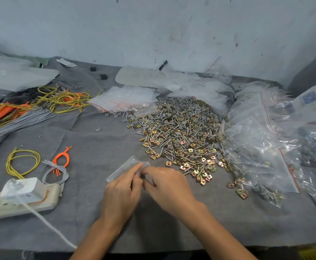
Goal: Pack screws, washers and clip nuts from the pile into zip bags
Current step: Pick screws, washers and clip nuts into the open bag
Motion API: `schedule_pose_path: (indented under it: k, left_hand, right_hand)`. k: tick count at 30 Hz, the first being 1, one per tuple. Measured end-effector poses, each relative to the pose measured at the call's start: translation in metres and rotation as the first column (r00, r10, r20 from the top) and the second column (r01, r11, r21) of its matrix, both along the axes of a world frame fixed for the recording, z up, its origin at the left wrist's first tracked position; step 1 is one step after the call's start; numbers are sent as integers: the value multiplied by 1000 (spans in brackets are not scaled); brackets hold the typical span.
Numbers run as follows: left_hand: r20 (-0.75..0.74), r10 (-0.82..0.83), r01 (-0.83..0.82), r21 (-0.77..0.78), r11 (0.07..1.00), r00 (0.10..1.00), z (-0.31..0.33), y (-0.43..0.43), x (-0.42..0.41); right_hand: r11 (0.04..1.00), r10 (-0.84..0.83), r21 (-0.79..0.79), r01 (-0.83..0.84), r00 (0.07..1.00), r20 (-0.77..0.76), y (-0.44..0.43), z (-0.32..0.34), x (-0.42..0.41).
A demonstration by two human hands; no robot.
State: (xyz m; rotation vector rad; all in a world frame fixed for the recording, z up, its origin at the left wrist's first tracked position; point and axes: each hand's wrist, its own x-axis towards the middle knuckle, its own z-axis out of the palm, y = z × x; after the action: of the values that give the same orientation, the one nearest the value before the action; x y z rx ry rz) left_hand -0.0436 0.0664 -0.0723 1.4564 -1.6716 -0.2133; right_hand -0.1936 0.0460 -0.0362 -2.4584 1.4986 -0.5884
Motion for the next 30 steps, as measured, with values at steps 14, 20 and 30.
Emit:
schedule_pose_path:
  k: [14, 20, 30]
  left_hand:
    - [-41, 31, -30, 27, 999, 999, 2, 0, -1]
    - [-39, 16, -15, 45, 999, 999, 6, 1, 0]
    - [-47, 26, -24, 42, 999, 999, 5, 1, 0]
  right_hand:
    - [980, -180, -32, 197, 943, 280, -22, 10, -26]
    - [934, -340, 85, 346, 937, -77, -90, 10, -45]
    - [949, -285, 138, 283, 959, -2, -96, 13, -52]
